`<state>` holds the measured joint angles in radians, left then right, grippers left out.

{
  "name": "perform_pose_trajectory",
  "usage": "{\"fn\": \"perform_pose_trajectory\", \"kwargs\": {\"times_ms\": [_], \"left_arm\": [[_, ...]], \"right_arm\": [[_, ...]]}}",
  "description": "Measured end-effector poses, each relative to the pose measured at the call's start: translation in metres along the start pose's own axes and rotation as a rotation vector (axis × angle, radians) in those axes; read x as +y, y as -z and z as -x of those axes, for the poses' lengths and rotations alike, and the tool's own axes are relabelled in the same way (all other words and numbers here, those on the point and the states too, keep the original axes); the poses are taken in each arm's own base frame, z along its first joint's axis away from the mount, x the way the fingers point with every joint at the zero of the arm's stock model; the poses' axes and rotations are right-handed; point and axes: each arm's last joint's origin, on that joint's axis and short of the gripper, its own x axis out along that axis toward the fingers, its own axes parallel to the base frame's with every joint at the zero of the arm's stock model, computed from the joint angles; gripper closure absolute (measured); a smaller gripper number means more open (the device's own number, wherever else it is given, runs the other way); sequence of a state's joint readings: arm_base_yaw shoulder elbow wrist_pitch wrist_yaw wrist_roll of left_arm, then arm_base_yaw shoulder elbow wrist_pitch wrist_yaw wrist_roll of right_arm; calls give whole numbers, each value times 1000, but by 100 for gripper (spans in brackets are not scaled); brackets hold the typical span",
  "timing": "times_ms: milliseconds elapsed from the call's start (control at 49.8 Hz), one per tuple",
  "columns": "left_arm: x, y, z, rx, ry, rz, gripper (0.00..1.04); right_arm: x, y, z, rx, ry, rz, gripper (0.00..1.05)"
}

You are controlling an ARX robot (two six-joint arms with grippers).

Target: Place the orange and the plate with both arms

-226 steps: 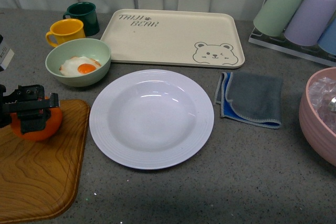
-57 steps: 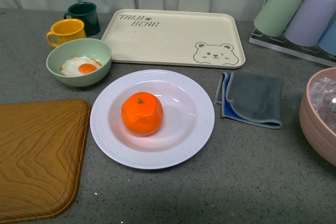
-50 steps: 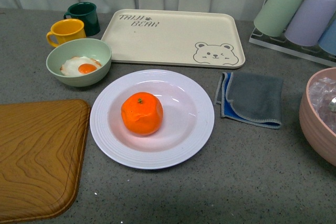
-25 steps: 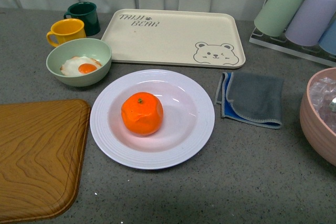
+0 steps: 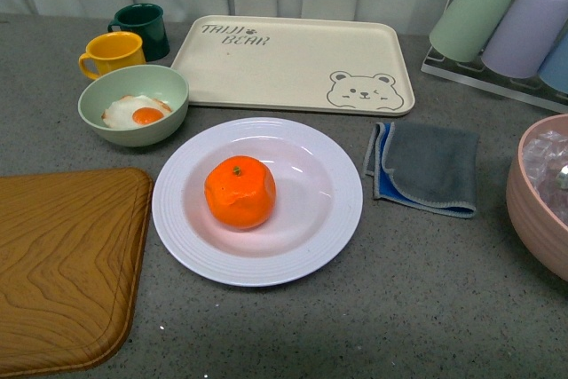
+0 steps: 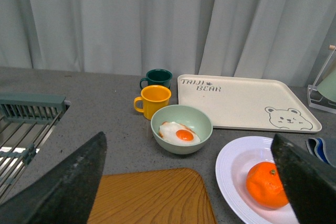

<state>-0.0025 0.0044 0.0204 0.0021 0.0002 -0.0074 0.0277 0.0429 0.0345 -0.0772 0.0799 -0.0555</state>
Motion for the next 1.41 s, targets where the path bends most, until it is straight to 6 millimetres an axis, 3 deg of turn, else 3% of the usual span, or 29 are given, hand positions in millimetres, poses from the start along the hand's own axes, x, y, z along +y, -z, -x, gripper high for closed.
{"fn": "perform_pose_trajectory", "kwargs": {"times_ms": [60,120,321,381,482,683,843,1064,1405], "left_arm": [[0,0,0,0,0,0,5],[0,0,0,-1,0,-2,7],[0,0,0,-1,0,-3,7],[0,0,0,-1,0,-2,7],[0,0,0,0,0,-2,7],[0,0,0,0,0,-3,7],[0,0,0,-1,0,-3,7],[0,0,0,0,0,-3,7],[0,0,0,0,0,-2,7]], "right_arm": [[3,-2,-6,86,-10,91,9],[7,-7,-13,117,-52,107,9],[33,-35,-66,232,-263,-34,9],[46,-29,-96,412,-359,-153,9],[58,-19,-127,603,-433,-303,9],[70,-13,-175,794,-516,-473,9],[78,-3,-206,894,-532,-503,9],[90,11,-232,1020,-544,-483,9],[116,30,-254,1111,-588,-473,9]]}}
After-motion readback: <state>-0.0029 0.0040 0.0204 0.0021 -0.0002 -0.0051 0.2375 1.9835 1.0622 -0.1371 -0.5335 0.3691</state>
